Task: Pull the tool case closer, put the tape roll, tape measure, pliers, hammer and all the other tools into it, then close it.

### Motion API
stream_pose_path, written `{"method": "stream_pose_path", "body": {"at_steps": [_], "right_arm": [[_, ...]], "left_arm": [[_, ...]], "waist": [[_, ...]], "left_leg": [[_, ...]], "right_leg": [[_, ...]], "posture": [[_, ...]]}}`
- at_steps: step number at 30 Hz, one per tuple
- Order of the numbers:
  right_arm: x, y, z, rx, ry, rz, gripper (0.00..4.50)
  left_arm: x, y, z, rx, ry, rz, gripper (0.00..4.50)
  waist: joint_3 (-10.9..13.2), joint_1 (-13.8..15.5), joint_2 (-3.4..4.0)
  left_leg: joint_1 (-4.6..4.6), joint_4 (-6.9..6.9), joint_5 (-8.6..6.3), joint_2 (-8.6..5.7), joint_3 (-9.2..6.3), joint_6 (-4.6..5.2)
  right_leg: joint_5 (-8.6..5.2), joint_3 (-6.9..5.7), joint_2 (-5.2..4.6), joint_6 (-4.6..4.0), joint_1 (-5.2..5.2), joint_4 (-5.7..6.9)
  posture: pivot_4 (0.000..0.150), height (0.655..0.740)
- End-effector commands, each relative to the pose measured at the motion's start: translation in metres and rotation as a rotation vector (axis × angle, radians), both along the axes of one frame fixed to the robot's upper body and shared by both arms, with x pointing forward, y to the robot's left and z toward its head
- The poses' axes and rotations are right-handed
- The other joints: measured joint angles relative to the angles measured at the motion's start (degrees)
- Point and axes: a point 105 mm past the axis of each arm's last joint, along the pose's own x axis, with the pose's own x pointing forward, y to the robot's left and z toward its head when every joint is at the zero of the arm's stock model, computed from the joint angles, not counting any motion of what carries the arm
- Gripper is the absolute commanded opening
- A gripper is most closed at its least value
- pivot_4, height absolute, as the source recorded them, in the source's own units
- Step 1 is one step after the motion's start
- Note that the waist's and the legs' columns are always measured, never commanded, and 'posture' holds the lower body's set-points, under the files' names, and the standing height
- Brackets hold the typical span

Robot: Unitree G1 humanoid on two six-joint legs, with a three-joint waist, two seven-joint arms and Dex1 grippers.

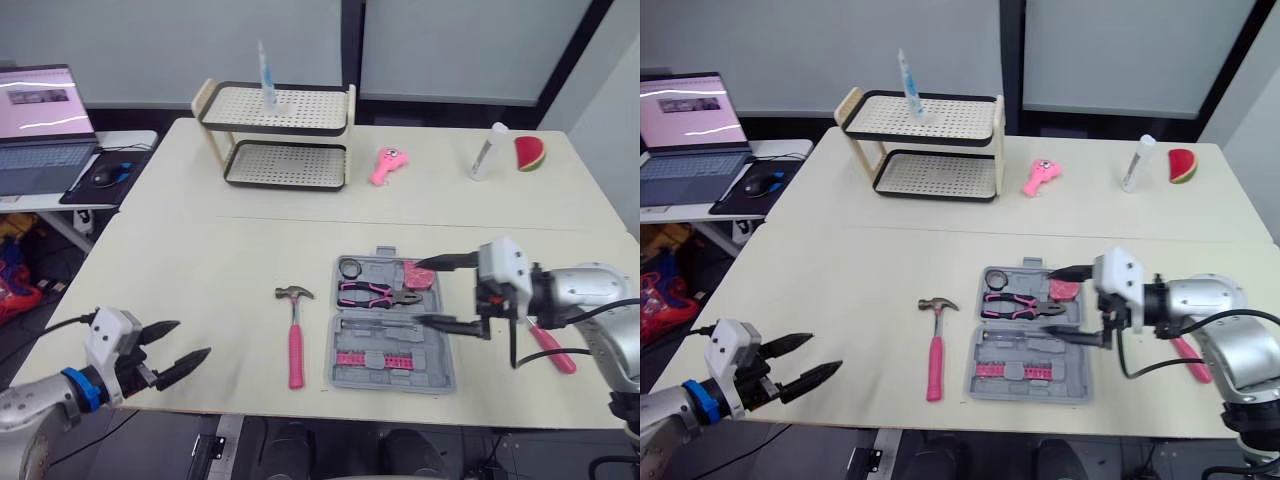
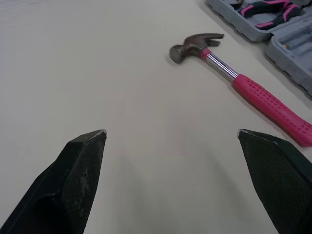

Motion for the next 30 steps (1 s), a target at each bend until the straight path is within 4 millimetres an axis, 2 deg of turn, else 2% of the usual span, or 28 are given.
{"method": "stream_pose_path", "body": {"at_steps": [1,7,12,17,22,26,30], "right_arm": [[-0.007,0.013,0.008,0.005,-0.038,0.078,4.45],[0.003,0.013,0.013,0.000,-0.080,0.062,4.45],[0.010,0.006,0.010,-0.018,-0.086,0.003,4.45],[0.011,0.005,0.009,-0.006,-0.080,-0.026,4.45],[0.013,0.004,0.007,-0.007,-0.087,-0.045,4.45],[0.015,0.002,0.007,-0.010,-0.095,-0.067,4.45],[0.017,0.002,0.008,-0.005,-0.101,-0.078,4.45]], "left_arm": [[-0.003,-0.003,0.016,0.010,-0.054,0.018,4.50],[-0.011,-0.014,0.015,-0.014,-0.040,0.029,4.50],[-0.014,-0.052,0.008,-0.067,-0.011,-0.003,4.50],[0.002,-0.076,0.005,-0.109,-0.047,0.111,4.50],[0.019,-0.096,-0.007,-0.139,-0.041,0.213,4.50],[0.034,-0.106,-0.015,-0.124,-0.058,0.307,4.50],[0.049,-0.119,-0.021,-0.118,-0.062,0.329,4.50]], "waist": [[-0.03,0.50,-0.05],[-0.03,0.37,-0.05],[-0.03,0.19,-0.05],[-0.04,0.21,-0.06],[-0.05,0.34,-0.08],[-0.05,0.41,-0.09],[-0.06,0.56,-0.10]], "left_leg": [[0.00,0.01,0.00,-0.01,-0.01,0.00],[0.04,0.00,0.00,-0.02,0.03,0.00],[0.05,-0.01,0.00,0.00,0.04,0.00],[0.05,-0.01,0.00,0.00,0.04,0.00],[0.06,0.00,0.01,-0.01,0.08,-0.02],[0.06,0.00,0.05,-0.01,0.14,-0.09],[0.05,0.01,0.06,-0.02,0.13,-0.10]], "right_leg": [[0.00,0.00,-0.01,0.00,0.01,0.00],[0.00,0.03,0.01,0.00,0.01,-0.01],[0.00,0.03,0.03,0.00,0.02,0.00],[0.00,0.03,0.04,0.00,0.04,0.00],[0.00,0.06,0.06,0.00,0.06,0.00],[0.00,0.09,0.05,0.00,0.06,-0.01],[0.00,0.08,0.06,0.00,0.06,0.00]], "posture": [[0.150,0.7400],[0.150,0.7400],[0.150,0.7400],[0.150,0.7400],[0.150,0.7400],[0.150,0.7400],[0.150,0.7400]]}}
